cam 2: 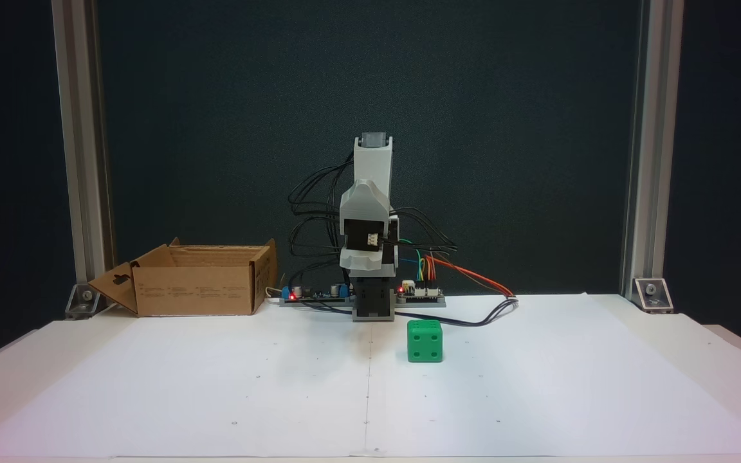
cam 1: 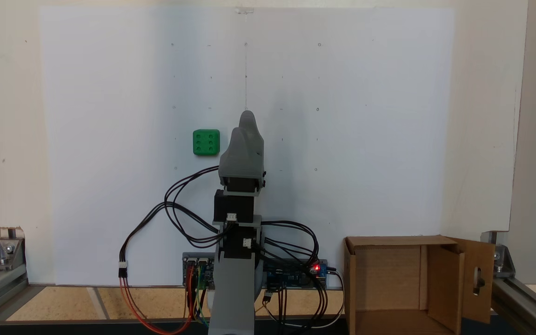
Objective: Grasp a green dice and put it in the bin.
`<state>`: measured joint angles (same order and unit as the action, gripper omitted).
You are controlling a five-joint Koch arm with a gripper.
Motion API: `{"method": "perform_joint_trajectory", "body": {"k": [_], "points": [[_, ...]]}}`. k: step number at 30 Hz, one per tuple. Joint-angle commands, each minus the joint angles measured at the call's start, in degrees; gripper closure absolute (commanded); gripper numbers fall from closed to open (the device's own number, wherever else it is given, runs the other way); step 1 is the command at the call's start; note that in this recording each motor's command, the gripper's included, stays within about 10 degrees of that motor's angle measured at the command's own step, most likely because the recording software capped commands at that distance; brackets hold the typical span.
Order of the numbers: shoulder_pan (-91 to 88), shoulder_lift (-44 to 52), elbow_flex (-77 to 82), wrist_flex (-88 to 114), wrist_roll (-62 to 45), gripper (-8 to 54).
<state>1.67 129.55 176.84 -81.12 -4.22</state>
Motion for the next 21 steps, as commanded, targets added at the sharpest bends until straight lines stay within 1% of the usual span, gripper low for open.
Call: {"method": "perform_joint_trajectory", "body": {"k": [1,5,10,14,16,21], "points": [[0.5,6.1,2.4,-4.7,1.6,1.4],[0.5,6.2,2.4,-4.7,0.9,1.0],[0.4,6.2,2.3,-4.7,1.0,1.8],[0.7,6.2,-0.7,-2.8,1.0,3.3],[0.8,6.2,-4.4,1.7,1.0,3.3],[0.9,6.3,-18.0,21.2,1.0,3.3]]}}
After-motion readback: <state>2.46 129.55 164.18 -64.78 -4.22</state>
